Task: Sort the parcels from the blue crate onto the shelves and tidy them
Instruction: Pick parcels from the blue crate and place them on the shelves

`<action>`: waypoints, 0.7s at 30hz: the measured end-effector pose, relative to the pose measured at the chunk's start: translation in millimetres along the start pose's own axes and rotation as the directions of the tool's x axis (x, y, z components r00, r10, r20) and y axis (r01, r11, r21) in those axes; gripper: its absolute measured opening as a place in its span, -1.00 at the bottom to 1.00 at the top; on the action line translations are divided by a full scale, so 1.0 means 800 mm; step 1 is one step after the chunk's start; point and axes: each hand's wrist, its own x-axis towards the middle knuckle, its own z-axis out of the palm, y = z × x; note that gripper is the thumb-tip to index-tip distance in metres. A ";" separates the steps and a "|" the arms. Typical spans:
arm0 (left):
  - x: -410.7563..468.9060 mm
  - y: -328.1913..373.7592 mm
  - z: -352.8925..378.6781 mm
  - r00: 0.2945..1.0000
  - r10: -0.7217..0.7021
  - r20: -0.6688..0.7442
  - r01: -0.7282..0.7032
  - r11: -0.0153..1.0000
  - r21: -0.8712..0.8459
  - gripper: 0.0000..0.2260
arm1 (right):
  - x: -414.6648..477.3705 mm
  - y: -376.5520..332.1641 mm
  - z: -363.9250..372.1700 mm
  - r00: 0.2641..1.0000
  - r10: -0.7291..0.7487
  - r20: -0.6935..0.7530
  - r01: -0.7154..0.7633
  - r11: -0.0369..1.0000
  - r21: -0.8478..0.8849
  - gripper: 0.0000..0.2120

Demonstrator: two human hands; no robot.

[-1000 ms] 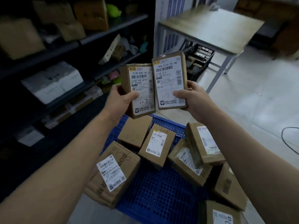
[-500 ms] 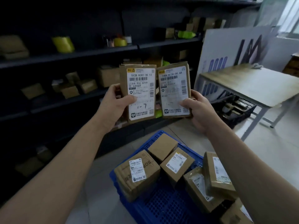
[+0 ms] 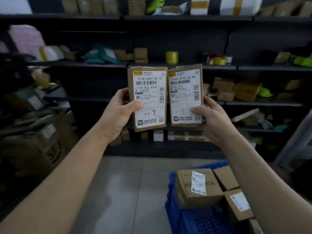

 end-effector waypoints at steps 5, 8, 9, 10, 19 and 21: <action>-0.045 0.019 -0.111 0.985 0.030 -0.169 -0.025 0.999 0.031 -0.46 | 0.012 0.017 0.121 0.981 0.026 0.194 -0.035 0.999 0.040 -0.58; -0.079 0.033 -0.187 0.966 0.041 -0.256 -0.029 0.998 0.052 -0.52 | 0.014 0.034 0.206 0.950 0.041 0.309 -0.058 0.997 0.046 -0.56; -0.092 0.039 -0.212 0.956 0.047 -0.290 -0.032 0.998 0.056 -0.56 | 0.012 0.039 0.236 0.939 0.049 0.341 -0.066 0.997 0.039 -0.55; -0.105 0.045 -0.238 0.943 0.053 -0.329 -0.036 0.998 0.057 -0.60 | 0.009 0.044 0.266 0.927 0.053 0.371 -0.070 0.997 0.031 -0.55; -0.213 0.071 -0.435 0.814 0.084 -0.575 -0.025 0.994 0.110 -0.60 | -0.026 0.090 0.498 0.809 0.058 0.585 -0.084 0.996 0.018 -0.61; -0.240 0.073 -0.472 0.775 0.085 -0.626 -0.007 0.992 0.126 -0.61 | -0.037 0.107 0.548 0.779 0.082 0.622 -0.112 0.994 0.009 -0.54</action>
